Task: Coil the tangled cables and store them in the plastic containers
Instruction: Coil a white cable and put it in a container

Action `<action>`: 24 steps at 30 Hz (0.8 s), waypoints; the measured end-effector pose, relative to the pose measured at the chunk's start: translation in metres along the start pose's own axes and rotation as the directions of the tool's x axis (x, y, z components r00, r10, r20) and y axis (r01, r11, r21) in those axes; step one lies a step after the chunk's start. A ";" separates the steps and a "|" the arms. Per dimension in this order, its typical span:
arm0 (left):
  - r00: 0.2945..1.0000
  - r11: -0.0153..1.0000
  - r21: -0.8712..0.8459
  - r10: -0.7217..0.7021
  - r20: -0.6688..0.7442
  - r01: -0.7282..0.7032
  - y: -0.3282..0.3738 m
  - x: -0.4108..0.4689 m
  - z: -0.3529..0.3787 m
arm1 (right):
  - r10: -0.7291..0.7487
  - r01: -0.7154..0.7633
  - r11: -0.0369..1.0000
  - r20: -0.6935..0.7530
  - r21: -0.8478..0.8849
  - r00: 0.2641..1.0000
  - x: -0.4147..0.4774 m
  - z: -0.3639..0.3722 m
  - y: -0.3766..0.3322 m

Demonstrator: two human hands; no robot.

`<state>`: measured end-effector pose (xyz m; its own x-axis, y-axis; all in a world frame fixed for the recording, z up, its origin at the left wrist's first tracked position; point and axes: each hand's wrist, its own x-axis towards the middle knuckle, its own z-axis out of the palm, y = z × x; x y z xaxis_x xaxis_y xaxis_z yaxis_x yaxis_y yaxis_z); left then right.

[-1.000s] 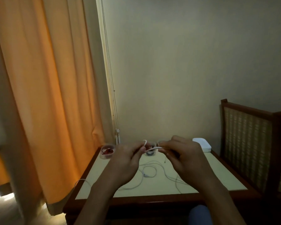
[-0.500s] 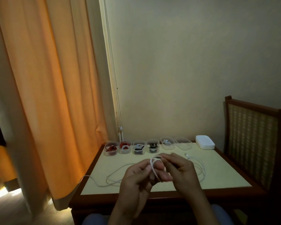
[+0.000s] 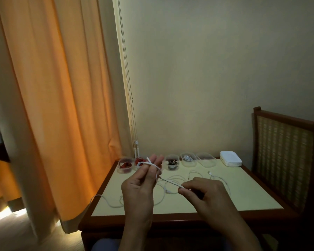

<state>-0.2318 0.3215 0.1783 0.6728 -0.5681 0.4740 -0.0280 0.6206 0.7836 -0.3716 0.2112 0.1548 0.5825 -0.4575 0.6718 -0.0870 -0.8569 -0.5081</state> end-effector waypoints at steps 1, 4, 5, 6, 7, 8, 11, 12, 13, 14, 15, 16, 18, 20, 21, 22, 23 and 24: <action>0.999 0.996 0.079 0.033 0.003 -0.033 -0.001 0.002 -0.004 | -0.021 0.020 0.999 -0.013 -0.038 1.000 0.000 -0.004 0.000; 0.995 0.948 0.311 0.041 0.088 -0.067 -0.005 0.005 -0.013 | -0.107 0.099 0.989 -0.062 -0.112 0.992 0.000 -0.013 -0.004; 0.991 0.922 0.381 0.019 0.133 -0.069 -0.006 0.005 -0.013 | -0.136 0.125 0.983 -0.072 -0.133 0.988 0.001 -0.013 -0.006; 0.985 0.891 0.448 -0.008 0.174 -0.072 -0.008 0.003 -0.012 | -0.163 0.149 0.976 -0.079 -0.161 0.983 0.002 -0.013 -0.009; 0.977 0.860 0.504 -0.032 0.211 -0.081 -0.010 0.002 -0.010 | -0.191 0.171 0.966 -0.087 -0.194 0.978 0.002 -0.011 -0.011; 0.967 0.832 0.546 -0.051 0.248 -0.096 -0.012 0.000 -0.009 | -0.218 0.192 0.955 -0.099 -0.225 0.971 0.002 -0.009 -0.011; 0.927 0.777 0.612 -0.108 0.359 -0.147 -0.016 -0.001 -0.008 | -0.266 0.220 0.939 -0.151 -0.265 0.952 0.002 -0.008 -0.009; 0.907 0.772 0.622 -0.158 0.392 -0.135 -0.016 -0.001 -0.008 | -0.274 0.223 0.936 -0.168 -0.271 0.947 0.002 -0.009 -0.006; 0.883 0.774 0.624 -0.216 0.417 -0.105 -0.015 0.000 -0.009 | -0.280 0.224 0.934 -0.180 -0.279 0.943 0.001 -0.010 -0.003; 0.859 0.782 0.619 -0.272 0.434 -0.065 -0.013 0.000 -0.008 | -0.282 0.221 0.933 -0.192 -0.285 0.940 0.001 -0.011 -0.001; 0.836 0.797 0.603 -0.316 0.448 -0.022 -0.012 -0.001 -0.008 | -0.279 0.217 0.934 -0.203 -0.284 0.938 0.000 -0.012 0.001; 0.819 0.816 0.577 -0.344 0.460 0.018 -0.011 -0.002 -0.007 | -0.275 0.213 0.939 -0.217 -0.270 0.937 0.000 -0.013 0.003; 0.791 0.853 0.513 -0.378 0.482 0.095 -0.010 -0.003 -0.006 | -0.252 0.203 0.957 -0.246 -0.206 0.936 0.000 -0.015 0.004; 0.754 0.877 0.450 -0.410 0.513 0.170 -0.011 -0.004 -0.007 | -0.200 0.181 0.979 -0.275 -0.095 0.940 0.001 -0.015 0.006; 0.739 0.886 0.416 -0.419 0.527 0.205 -0.011 -0.005 -0.008 | -0.167 0.166 0.986 -0.283 -0.029 0.944 0.001 -0.013 0.008; 0.731 0.896 0.375 -0.419 0.539 0.237 -0.011 -0.006 -0.009 | -0.133 0.151 0.988 -0.288 0.039 0.948 0.001 -0.010 0.010; 0.729 0.907 0.321 -0.412 0.547 0.271 -0.011 -0.008 -0.009 | -0.097 0.131 0.986 -0.289 0.101 0.952 0.001 -0.007 0.013; 0.737 0.919 0.255 -0.394 0.549 0.302 -0.011 -0.008 -0.009 | -0.061 0.108 0.983 -0.289 0.149 0.955 0.001 -0.004 0.015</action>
<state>-0.2306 0.3242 0.1620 0.1012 -0.9601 0.2607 -0.0109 0.2610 0.9653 -0.3753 0.1967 0.1494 0.3285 -0.4538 0.8284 0.0977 -0.8560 -0.5077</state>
